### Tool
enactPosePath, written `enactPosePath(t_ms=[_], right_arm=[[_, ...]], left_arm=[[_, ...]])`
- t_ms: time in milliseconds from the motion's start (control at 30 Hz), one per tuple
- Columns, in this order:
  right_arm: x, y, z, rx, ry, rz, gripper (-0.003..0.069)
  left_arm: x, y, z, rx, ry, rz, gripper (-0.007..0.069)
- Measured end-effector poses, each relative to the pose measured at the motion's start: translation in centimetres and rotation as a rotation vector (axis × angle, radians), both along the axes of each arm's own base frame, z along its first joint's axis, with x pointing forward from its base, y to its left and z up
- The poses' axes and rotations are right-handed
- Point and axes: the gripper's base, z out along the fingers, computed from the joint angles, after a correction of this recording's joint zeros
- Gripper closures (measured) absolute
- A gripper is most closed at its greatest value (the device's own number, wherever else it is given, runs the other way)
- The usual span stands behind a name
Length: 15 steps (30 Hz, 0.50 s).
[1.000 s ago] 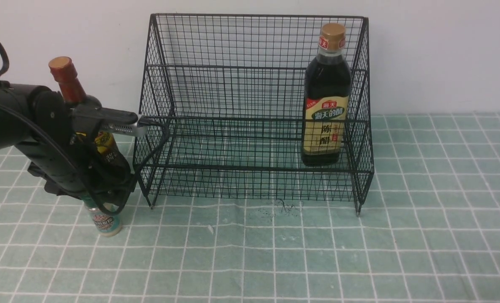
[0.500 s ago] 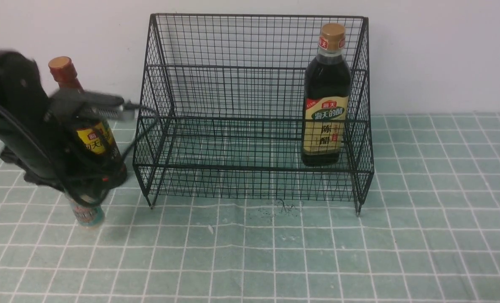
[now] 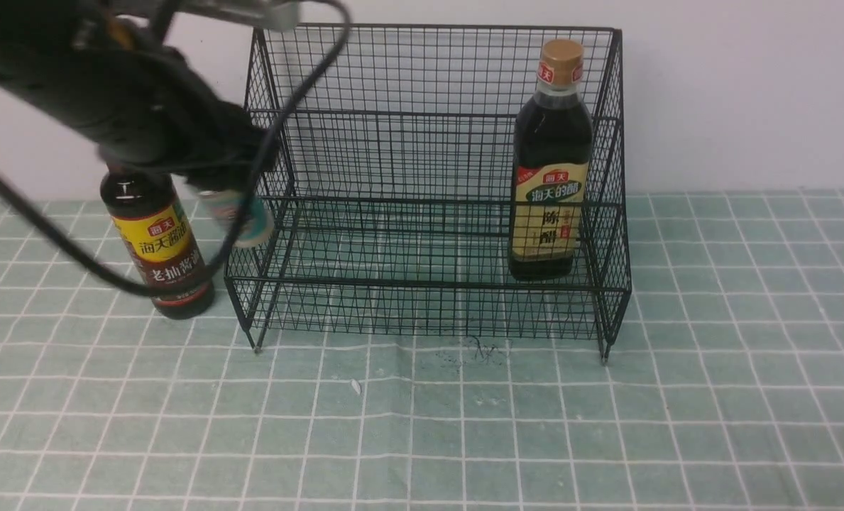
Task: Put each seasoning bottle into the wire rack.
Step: Use the left arm to put the condiment bottle back on the shelf
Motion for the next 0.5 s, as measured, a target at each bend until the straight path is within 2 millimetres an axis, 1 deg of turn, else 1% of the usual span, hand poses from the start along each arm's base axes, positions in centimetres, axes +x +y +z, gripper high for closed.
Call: enactPosePath(t_ms=[33, 67, 133, 167, 200, 300, 367, 400, 433, 500], right_arm=[[0.0, 0.0, 0.0, 0.000, 0.000, 0.000, 0.0673], [0.0, 0.0, 0.0, 0.000, 0.000, 0.000, 0.0673], [0.0, 0.0, 0.0, 0.000, 0.000, 0.000, 0.0673], [0.0, 0.0, 0.0, 0.000, 0.000, 0.000, 0.0673], [0.0, 0.0, 0.0, 0.000, 0.000, 0.000, 0.0673], [0.0, 0.0, 0.0, 0.000, 0.000, 0.000, 0.0673], [0.0, 0.0, 0.0, 0.000, 0.000, 0.000, 0.0673], [0.0, 0.0, 0.0, 0.000, 0.000, 0.000, 0.0673], [0.0, 0.0, 0.0, 0.000, 0.000, 0.000, 0.0673], [0.0, 0.0, 0.0, 0.000, 0.000, 0.000, 0.0673]], left_arm=[[0.6, -0.6, -0.3, -0.003, 0.000, -0.005, 0.0291], [0.7, -0.7, -0.4, -0.003, 0.001, -0.007, 0.0291], [2.1, -1.6, -1.7, 0.005, 0.014, -0.013, 0.0291], [2.4, -1.7, -1.9, 0.009, 0.017, -0.013, 0.0291], [3.2, -1.9, -2.9, 0.026, 0.030, -0.014, 0.0291], [4.7, -2.3, -5.2, 0.073, 0.066, -0.012, 0.0291], [5.4, -2.4, -6.4, 0.100, 0.089, -0.014, 0.0291], [5.5, -2.4, -6.7, 0.105, 0.093, -0.014, 0.0291], [5.9, -2.5, -7.4, 0.114, 0.107, -0.015, 0.0291], [6.3, -2.7, -8.1, 0.117, 0.109, -0.017, 0.0291]])
